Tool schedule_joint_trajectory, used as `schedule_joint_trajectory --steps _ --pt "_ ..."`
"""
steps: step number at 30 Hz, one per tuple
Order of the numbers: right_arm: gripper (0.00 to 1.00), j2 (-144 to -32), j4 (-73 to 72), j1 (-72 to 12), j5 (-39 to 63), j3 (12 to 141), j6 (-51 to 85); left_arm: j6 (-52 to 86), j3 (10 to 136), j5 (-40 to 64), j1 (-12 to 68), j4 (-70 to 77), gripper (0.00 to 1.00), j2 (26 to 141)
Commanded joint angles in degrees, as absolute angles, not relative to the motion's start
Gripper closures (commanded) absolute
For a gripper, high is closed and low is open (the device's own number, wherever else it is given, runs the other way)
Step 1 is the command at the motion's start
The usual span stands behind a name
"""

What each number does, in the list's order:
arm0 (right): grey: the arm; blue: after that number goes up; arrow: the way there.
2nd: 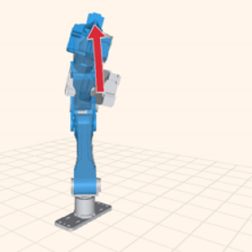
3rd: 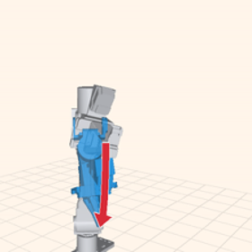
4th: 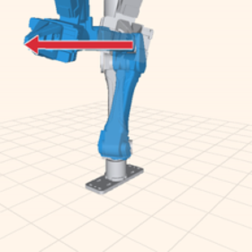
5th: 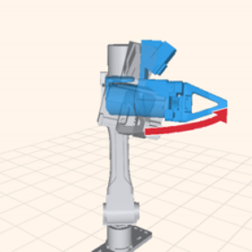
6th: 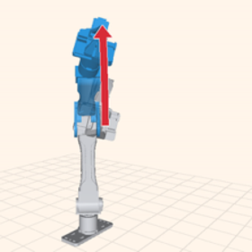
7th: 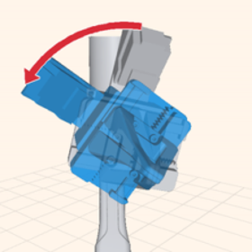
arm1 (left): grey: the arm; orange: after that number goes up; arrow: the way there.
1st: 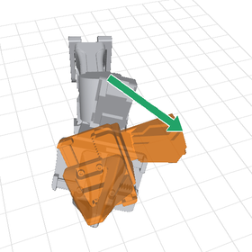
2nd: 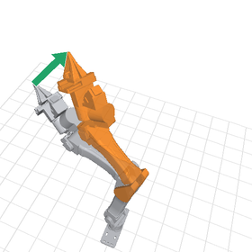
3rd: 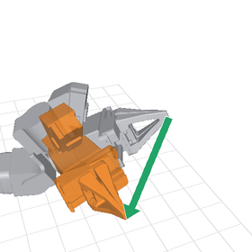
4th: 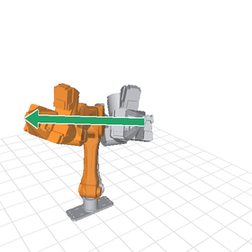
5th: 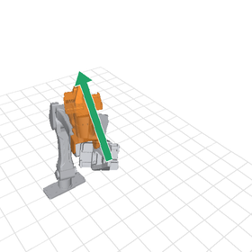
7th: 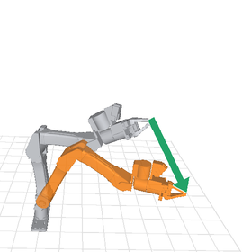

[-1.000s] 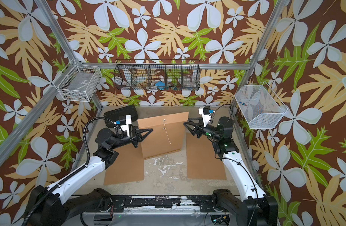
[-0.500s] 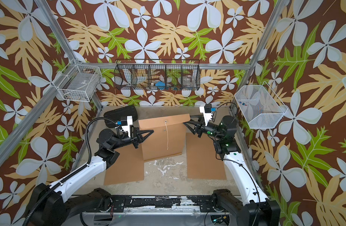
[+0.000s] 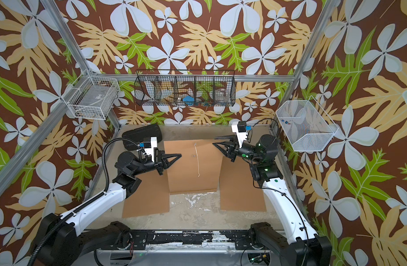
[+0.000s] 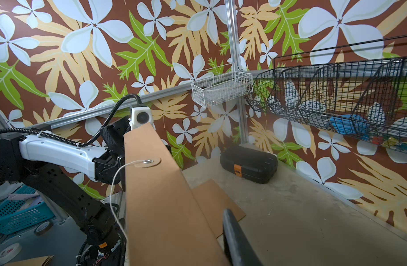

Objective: Open the file bag

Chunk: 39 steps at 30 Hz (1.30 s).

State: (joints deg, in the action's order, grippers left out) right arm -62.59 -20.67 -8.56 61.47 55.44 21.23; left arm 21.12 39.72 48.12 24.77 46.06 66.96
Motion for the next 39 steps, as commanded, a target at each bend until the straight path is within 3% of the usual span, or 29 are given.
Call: schedule_joint_trajectory --steps 1,12,19,39 --pt "0.75 -62.5 -20.6 -9.0 62.0 56.2 20.1 21.2 39.7 48.8 24.7 48.1 1.00 67.4" --pt "0.94 -62.3 -19.7 -9.4 61.8 56.2 19.3 21.4 39.0 47.7 24.7 48.8 1.00 67.3" --pt "1.00 -61.5 -19.5 -9.6 62.0 55.5 18.4 21.7 39.0 46.7 24.7 48.7 0.86 66.9" --pt "1.00 -62.6 -16.3 -10.5 60.0 55.3 15.6 22.3 46.2 45.4 24.7 48.6 0.72 68.4"
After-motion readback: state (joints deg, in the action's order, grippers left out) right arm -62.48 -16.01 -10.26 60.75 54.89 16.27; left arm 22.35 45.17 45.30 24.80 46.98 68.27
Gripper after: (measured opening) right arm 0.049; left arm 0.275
